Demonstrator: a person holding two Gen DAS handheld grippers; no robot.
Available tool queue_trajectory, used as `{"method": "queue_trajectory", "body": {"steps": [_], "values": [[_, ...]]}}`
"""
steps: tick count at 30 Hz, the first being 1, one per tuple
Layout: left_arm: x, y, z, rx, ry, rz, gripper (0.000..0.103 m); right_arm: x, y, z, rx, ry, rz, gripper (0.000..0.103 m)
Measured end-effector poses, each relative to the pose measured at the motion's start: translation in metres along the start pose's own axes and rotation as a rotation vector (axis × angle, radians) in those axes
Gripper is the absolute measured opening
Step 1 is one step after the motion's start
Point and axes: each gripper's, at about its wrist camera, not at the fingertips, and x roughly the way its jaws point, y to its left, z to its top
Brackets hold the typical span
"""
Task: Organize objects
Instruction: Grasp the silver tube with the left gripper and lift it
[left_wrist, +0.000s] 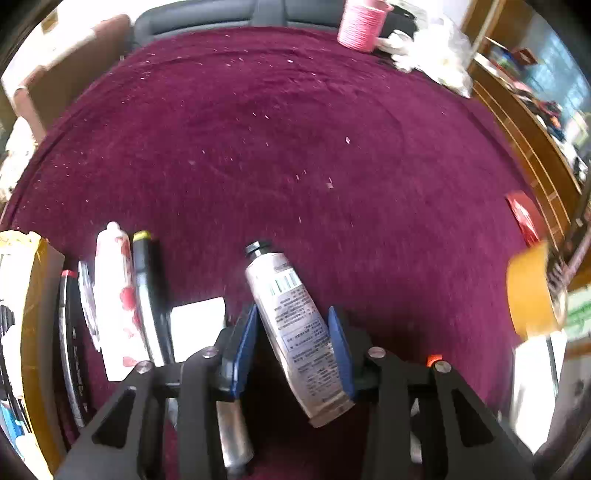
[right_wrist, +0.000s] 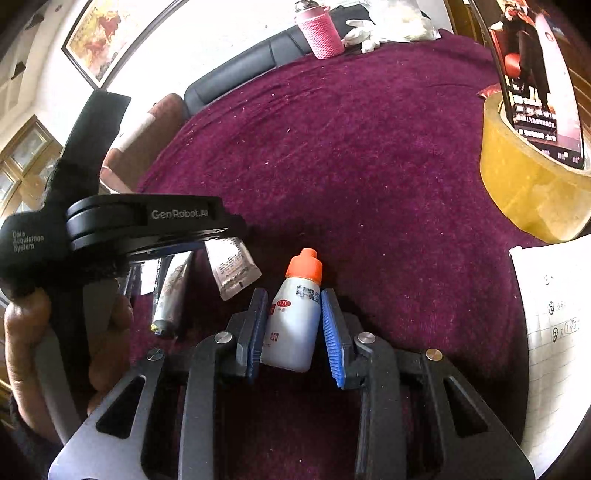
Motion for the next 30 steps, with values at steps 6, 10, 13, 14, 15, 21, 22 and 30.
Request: {"method": "queue_trajectory", "body": {"steps": [6, 10, 13, 14, 15, 21, 22, 30], "values": [[-0.014, 0.002, -0.031, 0.095, 0.017, -0.002, 0.039, -0.001, 0.0, -0.001, -0.009, 0.01, 0.012, 0.029], [-0.01, -0.014, -0.035, 0.111, -0.042, 0.087, 0.038, -0.001, -0.002, -0.001, -0.002, 0.014, 0.029, 0.029], [-0.012, -0.022, -0.038, 0.15, -0.062, 0.101, 0.032, -0.002, 0.0, -0.002, -0.005, 0.014, 0.024, 0.029], [-0.016, -0.021, -0.041, 0.157, -0.055, 0.071, 0.03, -0.002, 0.0, -0.003, -0.002, 0.012, 0.023, 0.029], [-0.021, -0.017, -0.046, 0.154, -0.051, 0.017, 0.029, -0.002, 0.0, -0.003, -0.001, 0.011, 0.024, 0.029], [-0.045, 0.018, -0.065, 0.07, -0.027, -0.122, 0.026, -0.002, 0.009, -0.005, -0.04, 0.001, -0.004, 0.028], [-0.05, 0.022, -0.071, 0.064, -0.025, -0.134, 0.026, -0.002, 0.011, -0.006, -0.053, 0.003, -0.009, 0.028], [-0.043, 0.032, -0.093, 0.097, 0.01, -0.115, 0.015, 0.0, 0.025, -0.012, -0.104, 0.02, -0.031, 0.028]]}}
